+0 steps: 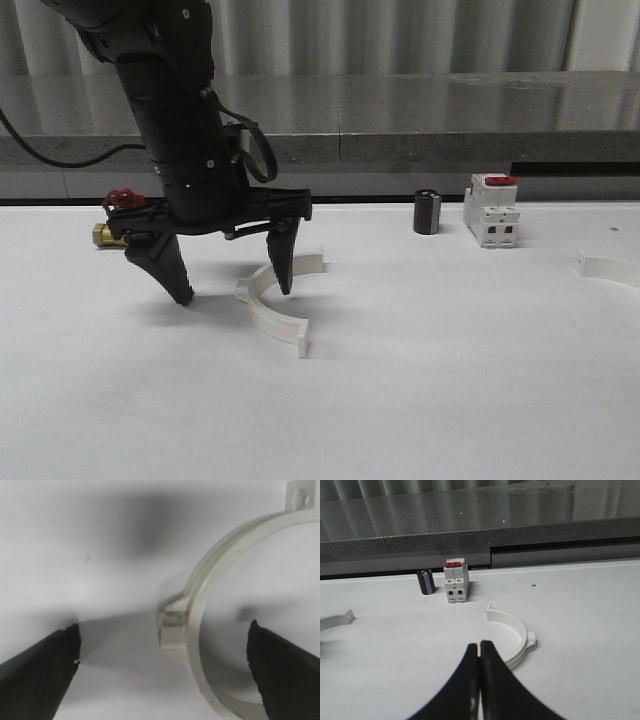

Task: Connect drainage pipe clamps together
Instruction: 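Set the clamp half down, open the left gripper and lift away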

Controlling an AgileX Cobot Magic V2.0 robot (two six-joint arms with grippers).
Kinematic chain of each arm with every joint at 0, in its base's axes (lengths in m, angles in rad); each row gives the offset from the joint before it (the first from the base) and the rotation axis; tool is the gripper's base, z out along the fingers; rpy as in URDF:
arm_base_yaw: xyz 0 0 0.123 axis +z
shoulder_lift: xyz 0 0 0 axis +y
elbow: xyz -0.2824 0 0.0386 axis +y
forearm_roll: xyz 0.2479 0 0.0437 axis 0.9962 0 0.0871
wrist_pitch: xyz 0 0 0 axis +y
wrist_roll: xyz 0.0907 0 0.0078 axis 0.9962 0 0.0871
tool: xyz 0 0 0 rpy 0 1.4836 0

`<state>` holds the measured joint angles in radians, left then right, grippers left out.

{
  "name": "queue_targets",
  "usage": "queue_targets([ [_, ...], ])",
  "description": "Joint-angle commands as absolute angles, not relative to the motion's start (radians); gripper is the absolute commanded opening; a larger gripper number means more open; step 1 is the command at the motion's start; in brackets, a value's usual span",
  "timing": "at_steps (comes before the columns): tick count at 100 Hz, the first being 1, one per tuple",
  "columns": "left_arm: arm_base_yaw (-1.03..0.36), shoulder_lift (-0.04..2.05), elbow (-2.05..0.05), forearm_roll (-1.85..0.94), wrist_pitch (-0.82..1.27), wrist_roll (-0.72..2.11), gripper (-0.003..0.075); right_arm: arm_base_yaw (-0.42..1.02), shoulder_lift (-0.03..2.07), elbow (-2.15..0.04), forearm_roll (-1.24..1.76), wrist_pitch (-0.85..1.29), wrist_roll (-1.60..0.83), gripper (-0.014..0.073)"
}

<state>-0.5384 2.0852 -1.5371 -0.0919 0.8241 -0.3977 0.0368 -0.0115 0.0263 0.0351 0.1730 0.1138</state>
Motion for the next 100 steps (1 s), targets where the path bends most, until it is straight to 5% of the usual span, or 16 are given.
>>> queue_targets([
  [1, -0.545, 1.971, -1.568, -0.068, 0.812, -0.377, 0.0654, 0.039, -0.029, 0.012, 0.022, 0.097, 0.107, -0.0118],
  [33, -0.500, 1.729, -1.476, 0.079, 0.787, -0.325, 0.0640, 0.039, -0.029, 0.012, 0.022, 0.097, 0.107, -0.0118],
  [100, -0.097, 0.938, -0.770, 0.072, 0.581, -0.204, 0.0640, 0.039, -0.029, 0.012, 0.022, 0.080, 0.107, -0.0118],
])
